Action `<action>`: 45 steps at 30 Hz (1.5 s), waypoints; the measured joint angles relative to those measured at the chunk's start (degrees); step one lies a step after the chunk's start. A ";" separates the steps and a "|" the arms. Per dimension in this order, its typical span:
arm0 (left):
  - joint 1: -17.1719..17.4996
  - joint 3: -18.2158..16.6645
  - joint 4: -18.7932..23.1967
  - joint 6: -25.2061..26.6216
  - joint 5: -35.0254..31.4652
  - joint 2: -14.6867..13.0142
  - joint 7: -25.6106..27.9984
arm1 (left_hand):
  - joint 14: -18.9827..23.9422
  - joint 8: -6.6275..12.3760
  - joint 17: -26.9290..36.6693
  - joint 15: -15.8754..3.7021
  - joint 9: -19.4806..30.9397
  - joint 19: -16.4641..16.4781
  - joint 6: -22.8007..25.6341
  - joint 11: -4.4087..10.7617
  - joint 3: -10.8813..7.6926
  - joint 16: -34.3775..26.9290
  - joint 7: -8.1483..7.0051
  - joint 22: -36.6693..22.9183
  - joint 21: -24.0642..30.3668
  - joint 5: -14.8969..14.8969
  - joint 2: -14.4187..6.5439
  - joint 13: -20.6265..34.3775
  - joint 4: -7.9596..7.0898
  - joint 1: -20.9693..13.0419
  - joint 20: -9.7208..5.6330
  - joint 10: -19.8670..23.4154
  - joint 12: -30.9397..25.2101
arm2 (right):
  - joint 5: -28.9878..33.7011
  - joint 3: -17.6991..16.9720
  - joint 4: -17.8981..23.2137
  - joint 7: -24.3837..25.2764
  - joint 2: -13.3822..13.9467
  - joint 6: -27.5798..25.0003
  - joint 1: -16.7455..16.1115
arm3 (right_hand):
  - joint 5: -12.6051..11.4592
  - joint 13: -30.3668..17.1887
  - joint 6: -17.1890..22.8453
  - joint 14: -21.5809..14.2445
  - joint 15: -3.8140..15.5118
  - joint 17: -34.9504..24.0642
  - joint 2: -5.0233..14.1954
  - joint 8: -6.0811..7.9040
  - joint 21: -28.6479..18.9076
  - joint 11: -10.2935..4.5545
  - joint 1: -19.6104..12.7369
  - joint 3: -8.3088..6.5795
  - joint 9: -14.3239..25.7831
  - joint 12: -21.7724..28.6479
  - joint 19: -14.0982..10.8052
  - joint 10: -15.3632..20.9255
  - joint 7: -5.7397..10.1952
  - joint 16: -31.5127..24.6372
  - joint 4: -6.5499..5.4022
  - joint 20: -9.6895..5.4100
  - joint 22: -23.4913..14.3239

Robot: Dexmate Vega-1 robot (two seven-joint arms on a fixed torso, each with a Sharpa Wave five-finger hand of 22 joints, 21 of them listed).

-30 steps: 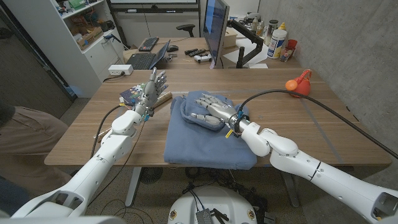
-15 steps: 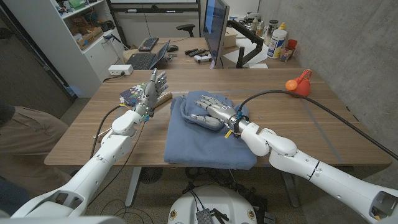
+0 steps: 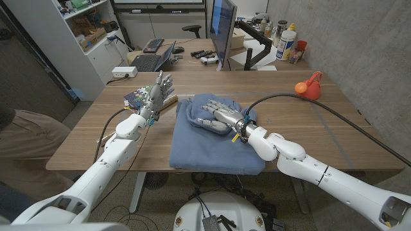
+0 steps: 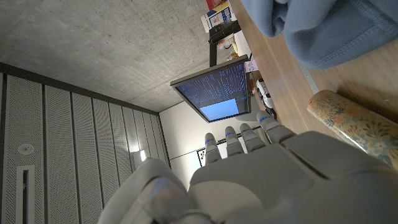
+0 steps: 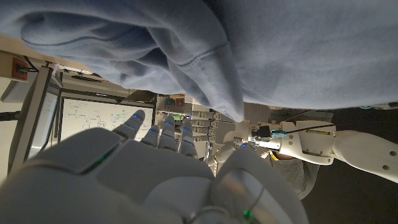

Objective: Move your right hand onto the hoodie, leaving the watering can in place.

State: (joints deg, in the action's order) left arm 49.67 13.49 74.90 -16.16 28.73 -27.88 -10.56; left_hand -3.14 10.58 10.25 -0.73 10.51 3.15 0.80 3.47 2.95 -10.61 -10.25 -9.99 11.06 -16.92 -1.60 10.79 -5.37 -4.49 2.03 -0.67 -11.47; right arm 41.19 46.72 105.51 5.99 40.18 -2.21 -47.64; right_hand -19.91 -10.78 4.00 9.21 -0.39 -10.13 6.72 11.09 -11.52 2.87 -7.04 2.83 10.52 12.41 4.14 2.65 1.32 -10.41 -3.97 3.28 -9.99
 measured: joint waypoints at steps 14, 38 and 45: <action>-0.67 0.02 -1.36 -0.51 -0.05 0.66 -0.97 | 0.00 -0.22 0.00 0.00 0.00 0.00 -1.74 0.00 0.15 0.00 -0.31 0.00 0.00 0.00 0.00 0.00 -0.16 0.00 0.00 0.00 0.00 | -0.96 0.23 -0.18 -0.25 -0.19 -0.90 -0.09 | 0.00 0.00 -0.32 -0.53 0.09 -0.01 0.00 0.00 0.00 0.00 0.00 0.00 0.00 0.00 0.00 0.00 -0.32 0.00 0.00 0.00 0.00; -1.14 -0.22 -2.44 -1.04 -0.17 1.56 -1.62 | 0.00 -0.22 0.00 -0.01 0.00 -0.01 -2.04 0.00 0.26 0.00 0.00 0.00 0.00 0.00 0.00 0.00 -0.05 0.00 0.01 0.01 0.00 | -1.82 0.48 0.17 -0.49 -0.06 -1.98 -0.50 | 0.00 0.00 -0.32 -0.52 0.09 -0.02 0.00 0.00 0.00 0.13 0.00 -0.24 0.00 0.00 -0.21 0.13 -0.31 0.00 -0.23 -0.22 0.00; -1.33 -0.22 -2.74 -1.38 -0.27 1.81 -1.82 | 0.00 -0.22 0.00 -0.01 0.00 -0.01 -2.04 0.00 0.33 0.00 0.00 0.00 0.00 0.00 0.00 0.00 0.03 0.00 0.01 0.01 0.00 | -2.55 0.44 0.26 -0.88 0.15 -2.01 -0.57 | 0.10 0.00 -0.32 -0.52 0.09 -0.02 0.00 0.00 0.00 0.22 0.00 -0.48 0.00 0.00 -0.21 0.22 -0.31 0.00 0.01 -0.22 0.00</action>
State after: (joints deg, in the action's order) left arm 48.33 13.27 72.15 -17.54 28.45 -26.07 -12.38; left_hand -3.14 10.36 10.25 -0.74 10.51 3.15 -1.24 3.48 3.28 -10.61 -10.24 -9.99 11.06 -16.92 -1.60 10.79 -5.34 -4.49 2.04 -0.66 -11.47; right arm 38.64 47.16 105.77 5.11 40.33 -4.22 -48.21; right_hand -19.81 -10.77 3.68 8.68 -0.30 -10.14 6.72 11.09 -11.52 3.09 -7.04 2.34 10.52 12.41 3.93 2.87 1.01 -10.41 -3.96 3.06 -9.99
